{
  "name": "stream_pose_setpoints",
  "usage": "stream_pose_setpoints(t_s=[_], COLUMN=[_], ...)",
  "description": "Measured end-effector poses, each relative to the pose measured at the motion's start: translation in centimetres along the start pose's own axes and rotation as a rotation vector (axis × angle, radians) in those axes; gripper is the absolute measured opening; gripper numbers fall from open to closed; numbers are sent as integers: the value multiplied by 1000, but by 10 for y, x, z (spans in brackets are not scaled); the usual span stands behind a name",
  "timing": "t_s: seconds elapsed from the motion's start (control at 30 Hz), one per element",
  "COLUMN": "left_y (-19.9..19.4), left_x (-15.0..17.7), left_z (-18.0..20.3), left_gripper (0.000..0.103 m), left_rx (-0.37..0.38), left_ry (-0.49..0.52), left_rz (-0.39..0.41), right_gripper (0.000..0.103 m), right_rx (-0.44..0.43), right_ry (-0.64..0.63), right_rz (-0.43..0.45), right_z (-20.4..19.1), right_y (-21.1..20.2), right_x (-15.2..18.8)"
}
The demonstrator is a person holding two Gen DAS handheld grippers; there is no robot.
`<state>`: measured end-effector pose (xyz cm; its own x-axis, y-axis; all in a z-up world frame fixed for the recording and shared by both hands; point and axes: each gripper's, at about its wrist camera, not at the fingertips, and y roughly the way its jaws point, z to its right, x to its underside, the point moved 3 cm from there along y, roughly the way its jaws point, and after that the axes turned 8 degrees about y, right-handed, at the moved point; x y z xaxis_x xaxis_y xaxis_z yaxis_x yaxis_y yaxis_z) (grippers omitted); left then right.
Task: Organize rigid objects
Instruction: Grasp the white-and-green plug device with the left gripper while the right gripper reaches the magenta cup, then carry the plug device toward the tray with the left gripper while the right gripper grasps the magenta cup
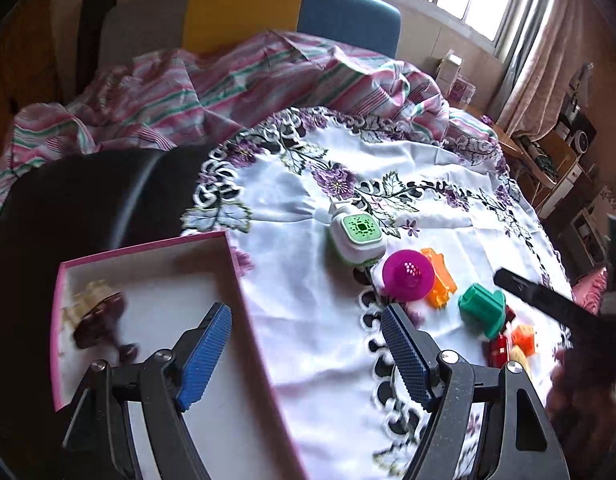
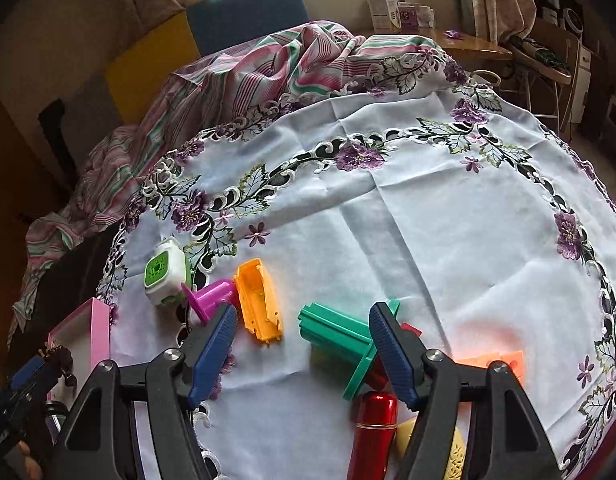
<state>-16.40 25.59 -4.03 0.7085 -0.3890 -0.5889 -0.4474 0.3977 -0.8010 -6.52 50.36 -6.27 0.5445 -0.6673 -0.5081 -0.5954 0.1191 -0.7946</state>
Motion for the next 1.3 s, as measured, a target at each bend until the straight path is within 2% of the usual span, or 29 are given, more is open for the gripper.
stream_pose_setpoints(t_s=[0.17, 0.23, 0.33, 0.43, 0.57, 0.6, 0.67, 0.7, 0.93, 1.3], left_y=[43, 58, 79, 107, 131, 137, 148, 152, 128, 19], left_x=[-29, -40, -55, -64, -69, -70, -69, -67, -50, -8], left_z=[9, 12, 18, 21, 24, 26, 30, 32, 26, 9], left_gripper=[82, 97, 97, 97, 97, 94, 63, 54, 54, 54], left_rx=[7, 9, 3, -16, 17, 32, 40, 54, 70, 39], left_ry=[-45, -51, -50, -44, -67, -66, -43, -28, -5, 72], left_rz=[-32, -30, -43, -104, -145, -156, -187, -203, -152, 22], right_gripper=[70, 70, 70, 70, 70, 70, 70, 70, 70, 70], right_rx=[-16, -16, -26, -27, -28, -28, -28, -26, -19, -50], right_ry=[22, 29, 41, 43, 41, 41, 45, 46, 22, -92], right_rz=[-2, -8, -17, -30, -35, -36, -38, -41, -48, -64], right_z=[2, 3, 5, 5, 5, 5, 6, 6, 4, -20], right_y=[-1, 0, 0, 3, 5, 5, 6, 6, 9, 12], right_x=[-3, -4, -5, -5, -5, -5, -5, -4, -2, 12])
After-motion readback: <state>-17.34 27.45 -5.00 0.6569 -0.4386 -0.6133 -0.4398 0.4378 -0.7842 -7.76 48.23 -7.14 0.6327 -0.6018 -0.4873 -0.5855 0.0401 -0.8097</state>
